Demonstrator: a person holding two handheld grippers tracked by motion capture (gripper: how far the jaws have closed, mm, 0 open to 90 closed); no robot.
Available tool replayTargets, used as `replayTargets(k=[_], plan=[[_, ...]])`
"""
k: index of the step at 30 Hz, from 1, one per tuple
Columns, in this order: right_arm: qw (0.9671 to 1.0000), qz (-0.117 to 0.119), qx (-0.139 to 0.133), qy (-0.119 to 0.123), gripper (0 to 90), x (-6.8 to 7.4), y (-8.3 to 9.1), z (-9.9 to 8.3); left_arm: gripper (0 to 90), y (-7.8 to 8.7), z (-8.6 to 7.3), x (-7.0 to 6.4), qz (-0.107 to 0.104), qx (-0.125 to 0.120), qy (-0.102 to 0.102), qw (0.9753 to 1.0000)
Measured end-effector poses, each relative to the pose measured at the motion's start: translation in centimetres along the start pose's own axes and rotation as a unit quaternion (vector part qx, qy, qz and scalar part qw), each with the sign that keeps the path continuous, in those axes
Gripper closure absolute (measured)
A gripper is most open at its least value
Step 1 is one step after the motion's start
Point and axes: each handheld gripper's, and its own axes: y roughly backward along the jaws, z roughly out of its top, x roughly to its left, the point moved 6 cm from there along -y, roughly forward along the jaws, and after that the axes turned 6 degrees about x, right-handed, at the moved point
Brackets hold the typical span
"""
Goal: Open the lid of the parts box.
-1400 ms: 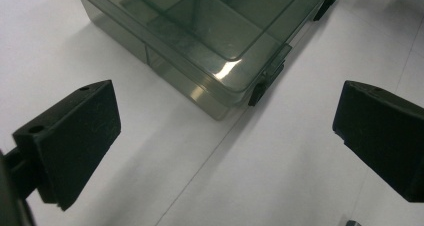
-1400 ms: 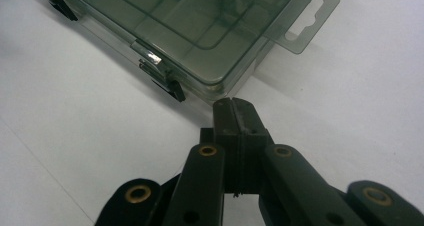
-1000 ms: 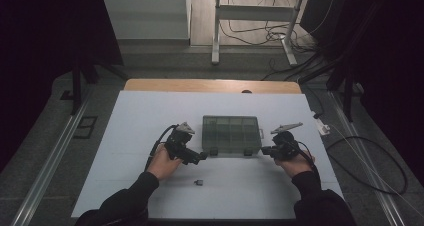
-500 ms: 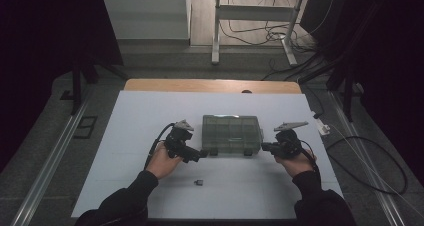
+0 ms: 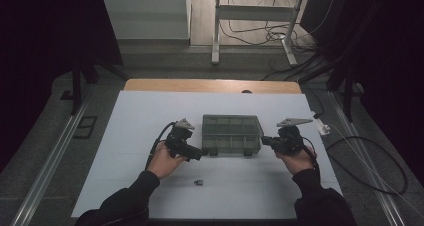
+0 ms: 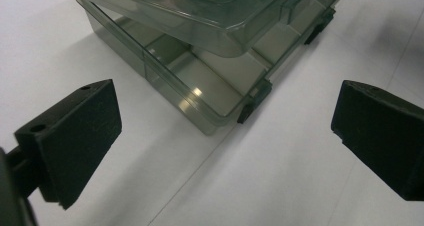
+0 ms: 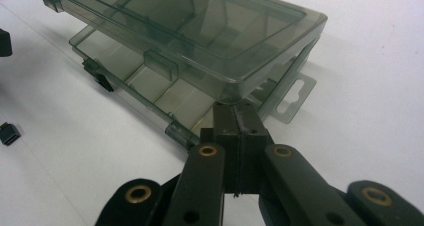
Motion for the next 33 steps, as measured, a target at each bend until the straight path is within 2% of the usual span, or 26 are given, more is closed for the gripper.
replayTargets(k=[9,23,29,32,33], plan=[[0.9998,0.005,-0.019,-0.009,88.6,-0.2,0.2,0.9,0.0,0.0,0.4,-0.3,-0.006,-0.008,-0.007,0.9999],[0.9991,0.0,-0.043,0.0,88.7,-0.4,0.4,2.7,0.0,-0.5,1.1,-0.9,-0.013,-0.001,-0.027,0.9995],[0.9986,0.001,-0.053,0.001,88.7,-0.5,0.5,3.5,0.0,-1.1,1.5,-1.3,-0.012,0.006,-0.041,0.9991],[0.9984,0.001,-0.056,0.001,88.7,-0.5,0.5,3.8,3.3,-1.2,1.7,-1.3,0.003,0.005,-0.05,0.9987],[0.9984,0.0,-0.056,0.0,88.7,-0.6,0.4,3.9,4.3,-1.2,1.8,-1.4,0.002,0.003,-0.051,0.9987]])
